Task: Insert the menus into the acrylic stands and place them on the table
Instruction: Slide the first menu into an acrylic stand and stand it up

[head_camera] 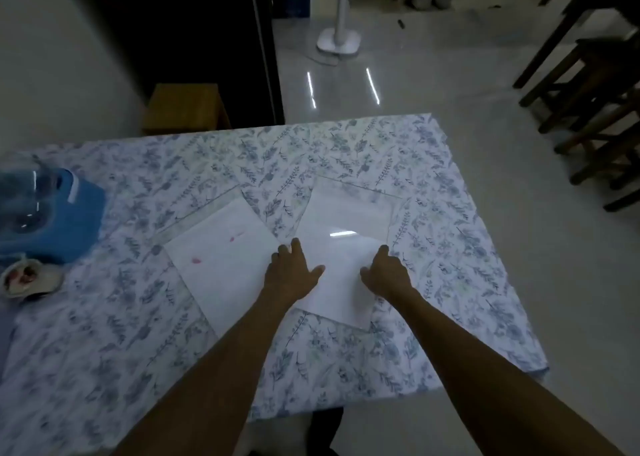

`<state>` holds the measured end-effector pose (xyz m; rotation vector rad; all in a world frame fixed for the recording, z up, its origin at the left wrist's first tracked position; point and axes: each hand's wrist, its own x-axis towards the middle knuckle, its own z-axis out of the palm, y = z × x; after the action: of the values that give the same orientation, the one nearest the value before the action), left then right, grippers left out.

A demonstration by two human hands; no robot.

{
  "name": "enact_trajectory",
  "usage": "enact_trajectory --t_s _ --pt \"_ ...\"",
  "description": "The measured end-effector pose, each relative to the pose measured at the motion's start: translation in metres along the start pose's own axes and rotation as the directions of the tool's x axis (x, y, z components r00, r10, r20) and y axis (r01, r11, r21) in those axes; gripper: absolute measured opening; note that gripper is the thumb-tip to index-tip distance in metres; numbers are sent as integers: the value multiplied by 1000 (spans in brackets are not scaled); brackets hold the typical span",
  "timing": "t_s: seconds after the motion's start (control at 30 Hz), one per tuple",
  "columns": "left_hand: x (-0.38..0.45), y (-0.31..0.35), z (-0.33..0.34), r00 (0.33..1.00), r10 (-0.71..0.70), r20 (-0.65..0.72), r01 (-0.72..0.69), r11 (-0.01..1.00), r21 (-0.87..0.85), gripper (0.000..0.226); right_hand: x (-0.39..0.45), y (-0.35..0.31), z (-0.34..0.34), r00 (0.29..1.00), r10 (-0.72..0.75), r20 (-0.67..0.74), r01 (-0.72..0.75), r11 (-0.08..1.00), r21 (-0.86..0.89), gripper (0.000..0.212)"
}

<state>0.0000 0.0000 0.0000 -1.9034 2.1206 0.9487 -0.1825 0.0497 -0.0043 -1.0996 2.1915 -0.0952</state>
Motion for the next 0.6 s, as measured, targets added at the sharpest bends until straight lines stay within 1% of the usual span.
enact_trajectory --t_s 0.1,0.17,0.3,0.37,0.4,0.5,0.6 --pt "2 1 -5 997 -71 26 74 989 -129 88 3 3 -1 994 105 -6 -104 990 97 66" --pt "4 -6 -7 993 -108 38 114 968 -225 87 1 4 -2 987 159 4 -159 980 122 67" --pt "-8 -22 -9 987 -163 -10 152 939 -308 73 -8 10 -5 985 171 18 -172 978 116 66" --pt "-16 -27 -9 981 -188 -39 164 928 -335 65 -12 14 -7 986 168 19 -169 974 148 64" --pt "-20 -29 -10 980 -191 -46 164 925 -342 59 -14 15 -9 988 154 15 -154 973 171 59" --pt "-29 -31 -16 991 -131 -24 114 928 -354 47 -28 19 -22 996 91 9 -90 962 259 36" --pt "-43 -34 -28 1000 -12 -4 10 940 -340 50 -47 24 -38 997 70 -21 -55 914 403 25"
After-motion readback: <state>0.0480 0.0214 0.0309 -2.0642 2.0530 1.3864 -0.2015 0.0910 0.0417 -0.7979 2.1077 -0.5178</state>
